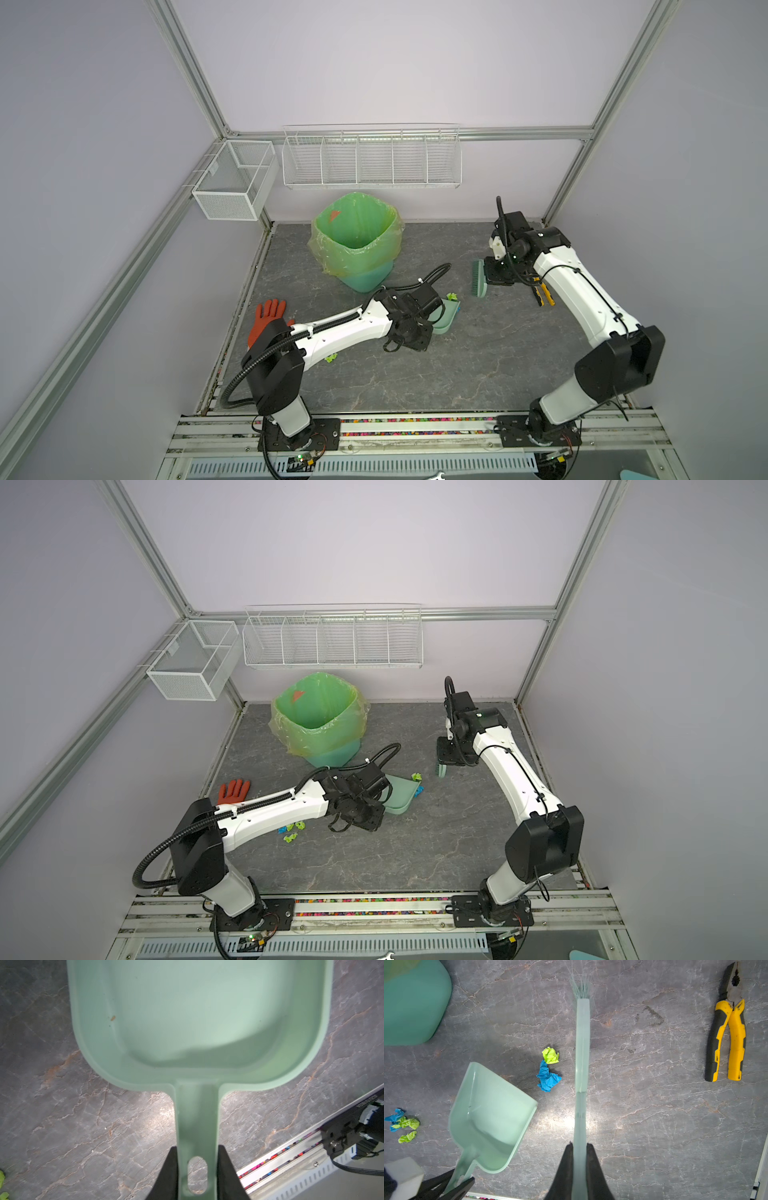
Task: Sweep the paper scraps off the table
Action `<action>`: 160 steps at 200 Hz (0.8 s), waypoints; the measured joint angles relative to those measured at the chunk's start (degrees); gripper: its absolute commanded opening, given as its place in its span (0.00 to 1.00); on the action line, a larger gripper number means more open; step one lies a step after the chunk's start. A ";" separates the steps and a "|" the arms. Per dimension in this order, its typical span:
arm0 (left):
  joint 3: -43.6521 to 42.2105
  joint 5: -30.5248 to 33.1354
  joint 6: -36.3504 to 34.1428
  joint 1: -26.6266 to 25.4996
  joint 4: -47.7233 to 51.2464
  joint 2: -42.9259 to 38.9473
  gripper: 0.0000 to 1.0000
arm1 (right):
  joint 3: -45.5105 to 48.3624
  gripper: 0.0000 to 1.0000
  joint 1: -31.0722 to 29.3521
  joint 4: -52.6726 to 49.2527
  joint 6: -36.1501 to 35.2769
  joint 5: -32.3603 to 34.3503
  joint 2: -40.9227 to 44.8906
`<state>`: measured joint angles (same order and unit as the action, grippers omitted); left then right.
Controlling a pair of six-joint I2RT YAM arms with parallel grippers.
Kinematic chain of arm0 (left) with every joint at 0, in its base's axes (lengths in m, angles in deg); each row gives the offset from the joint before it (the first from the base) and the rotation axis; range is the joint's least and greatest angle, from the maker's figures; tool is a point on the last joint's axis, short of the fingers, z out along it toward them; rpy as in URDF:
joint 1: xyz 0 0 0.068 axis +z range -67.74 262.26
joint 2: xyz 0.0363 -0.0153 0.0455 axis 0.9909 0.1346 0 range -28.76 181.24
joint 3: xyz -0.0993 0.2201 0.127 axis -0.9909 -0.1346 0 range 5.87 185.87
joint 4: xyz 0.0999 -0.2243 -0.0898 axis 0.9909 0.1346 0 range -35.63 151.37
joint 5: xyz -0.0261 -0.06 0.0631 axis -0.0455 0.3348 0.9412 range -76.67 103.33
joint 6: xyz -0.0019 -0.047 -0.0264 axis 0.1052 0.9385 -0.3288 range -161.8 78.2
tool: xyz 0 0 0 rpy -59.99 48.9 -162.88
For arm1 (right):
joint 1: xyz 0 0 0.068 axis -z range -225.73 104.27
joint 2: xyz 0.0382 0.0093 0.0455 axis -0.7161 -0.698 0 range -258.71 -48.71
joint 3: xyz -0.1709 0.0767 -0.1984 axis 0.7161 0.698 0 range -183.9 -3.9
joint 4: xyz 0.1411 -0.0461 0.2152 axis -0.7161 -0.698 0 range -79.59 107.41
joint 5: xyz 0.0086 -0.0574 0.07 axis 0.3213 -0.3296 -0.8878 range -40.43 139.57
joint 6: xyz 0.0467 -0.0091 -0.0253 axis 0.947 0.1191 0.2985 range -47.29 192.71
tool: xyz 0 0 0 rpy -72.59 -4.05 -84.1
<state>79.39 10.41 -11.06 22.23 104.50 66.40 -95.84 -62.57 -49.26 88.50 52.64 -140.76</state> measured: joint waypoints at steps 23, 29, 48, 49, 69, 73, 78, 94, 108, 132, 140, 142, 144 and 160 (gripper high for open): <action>0.66 0.26 0.00 -0.98 0.79 0.28 0.00 | -1.57 0.07 0.00 -0.20 -0.66 0.28 -1.05; 0.96 0.39 0.00 -1.25 1.03 0.50 0.00 | -1.90 0.07 0.00 -0.28 -0.85 0.35 -1.25; 1.55 0.81 -0.15 -2.01 1.57 1.36 0.00 | -2.75 0.07 0.00 -0.44 -1.49 0.76 -1.88; 1.57 0.83 -0.17 -2.03 1.57 1.38 0.00 | -2.80 0.07 0.00 -0.44 -1.53 0.83 -1.95; 1.57 1.44 -0.39 -2.69 2.01 2.19 0.00 | -3.45 0.07 0.00 -0.57 -2.62 1.31 -3.17; 1.57 1.49 -0.39 -2.78 2.03 2.29 0.00 | -3.58 0.07 0.00 -0.59 -2.93 1.42 -3.52; 1.57 1.49 -0.42 -2.91 2.01 2.38 0.00 | -3.67 0.07 0.00 -0.59 -3.13 1.51 -3.85; 1.57 1.55 -0.39 -3.39 1.95 2.69 0.00 | -4.07 0.07 0.00 -0.61 -3.96 1.84 -5.14; 1.57 1.60 -0.39 -3.87 1.88 2.93 0.00 | -4.48 0.07 0.00 -0.66 -4.52 1.90 -5.97; 1.57 2.21 -0.39 -5.03 1.95 3.58 0.00 | -5.62 0.07 0.00 -0.81 -5.33 2.05 -6.78; 1.57 2.84 -0.37 -5.51 2.14 3.80 0.00 | -6.14 0.07 0.00 -0.83 -5.55 2.10 -7.02; 1.60 2.99 -0.39 -5.64 2.23 3.87 0.00 | -6.29 0.07 0.00 -0.85 -5.57 2.10 -7.06; 1.60 3.13 -0.42 -5.75 2.27 3.91 0.00 | -6.43 0.07 0.00 -0.85 -5.62 2.10 -7.15; 1.60 3.78 -0.39 -6.40 2.60 4.52 0.00 | -7.52 0.07 0.00 -1.01 -6.10 2.43 -7.78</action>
<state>80.98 14.19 -11.45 15.83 107.10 70.92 -103.36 -62.57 -50.27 82.40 55.07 -148.54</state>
